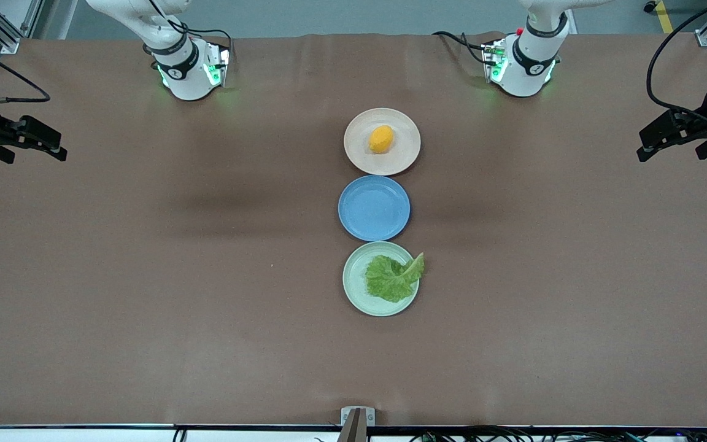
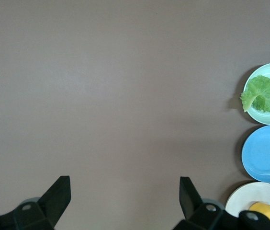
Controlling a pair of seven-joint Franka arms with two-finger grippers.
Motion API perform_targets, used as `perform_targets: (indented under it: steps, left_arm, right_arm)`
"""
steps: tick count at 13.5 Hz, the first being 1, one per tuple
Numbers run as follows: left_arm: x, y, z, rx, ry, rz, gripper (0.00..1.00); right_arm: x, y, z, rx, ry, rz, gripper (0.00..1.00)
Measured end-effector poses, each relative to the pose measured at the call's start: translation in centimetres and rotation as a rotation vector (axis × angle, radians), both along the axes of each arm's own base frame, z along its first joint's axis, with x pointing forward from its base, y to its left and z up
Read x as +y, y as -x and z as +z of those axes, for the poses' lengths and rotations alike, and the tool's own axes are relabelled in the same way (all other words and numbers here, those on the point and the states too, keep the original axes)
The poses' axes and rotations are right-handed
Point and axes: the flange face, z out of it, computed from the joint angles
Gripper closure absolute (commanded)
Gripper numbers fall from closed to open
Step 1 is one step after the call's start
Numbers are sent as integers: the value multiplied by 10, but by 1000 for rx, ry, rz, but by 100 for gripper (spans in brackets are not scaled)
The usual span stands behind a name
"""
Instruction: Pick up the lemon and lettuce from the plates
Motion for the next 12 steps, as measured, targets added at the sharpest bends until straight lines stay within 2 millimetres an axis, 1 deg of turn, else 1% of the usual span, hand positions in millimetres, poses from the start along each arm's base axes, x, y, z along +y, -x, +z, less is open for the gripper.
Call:
perform_targets:
  steps: [5,9,11,12]
  left_arm:
    - [9,0,0,1,0,20,0]
    - [9,-1,-2,5,23,26,0]
    - [5,-6,-10,21,53,22,0]
    - [-1,-10,-19,38,83,19,0]
  right_arm:
    - [-1,0,0,2,0,-1,0]
    - [-1,0,0,1,0,-2,0]
    - [-2,-2,-4,9,0,-4,0]
    - [-3,-6,-10,20,-1,-6,0]
